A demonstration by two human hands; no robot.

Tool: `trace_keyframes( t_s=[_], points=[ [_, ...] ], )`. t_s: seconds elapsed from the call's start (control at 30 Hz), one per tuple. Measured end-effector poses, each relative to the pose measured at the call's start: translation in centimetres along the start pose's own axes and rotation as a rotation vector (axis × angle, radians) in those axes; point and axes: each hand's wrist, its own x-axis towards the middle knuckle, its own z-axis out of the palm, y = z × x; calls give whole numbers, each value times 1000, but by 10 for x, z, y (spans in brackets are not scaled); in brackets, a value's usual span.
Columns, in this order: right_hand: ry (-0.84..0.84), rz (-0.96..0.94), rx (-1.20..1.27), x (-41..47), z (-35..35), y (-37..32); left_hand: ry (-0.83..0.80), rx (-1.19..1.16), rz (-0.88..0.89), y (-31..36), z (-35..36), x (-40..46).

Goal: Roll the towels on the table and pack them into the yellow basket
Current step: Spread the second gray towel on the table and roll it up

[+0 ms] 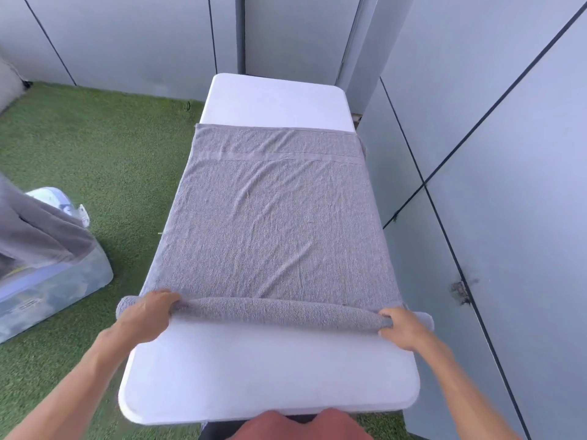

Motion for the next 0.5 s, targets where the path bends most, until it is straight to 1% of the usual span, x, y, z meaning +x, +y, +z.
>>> trace_keyframes(
  t_s=[0.03,0.07,0.1,0.13,0.17,0.2,0.23,0.27,0.3,0.33,0.4,0.43,0.5],
  points=[
    [-22,20,101,1,-2,3,-53,-51,-22,3,-7,1],
    [-11,40,203,3,-2,5,-64,-122,-49,5,-10,3],
    [31,64,300,5,-3,4,-41,-224,-80,6,-13,5],
    [113,78,388,6,-2,1,12,-325,-110,6,-13,7],
    [230,79,444,6,-1,-3,104,-386,-127,9,-12,7],
    [356,62,447,5,3,-6,248,-367,-127,10,-8,6],
    [481,29,392,1,7,-10,391,-262,-120,12,-2,5],
    [594,6,288,-3,15,-14,493,-136,-118,13,6,2],
    [690,7,160,-8,25,-17,571,-41,-98,16,15,-2],
    [754,28,52,-12,35,-19,607,2,-77,19,25,-7],
    [783,36,-18,-20,51,-22,652,41,-48,26,43,-17],
    [747,12,-4,-21,55,-22,655,59,-46,28,51,-21],
    [623,-72,1,-16,56,-19,636,127,-29,28,59,-25]
  ],
)
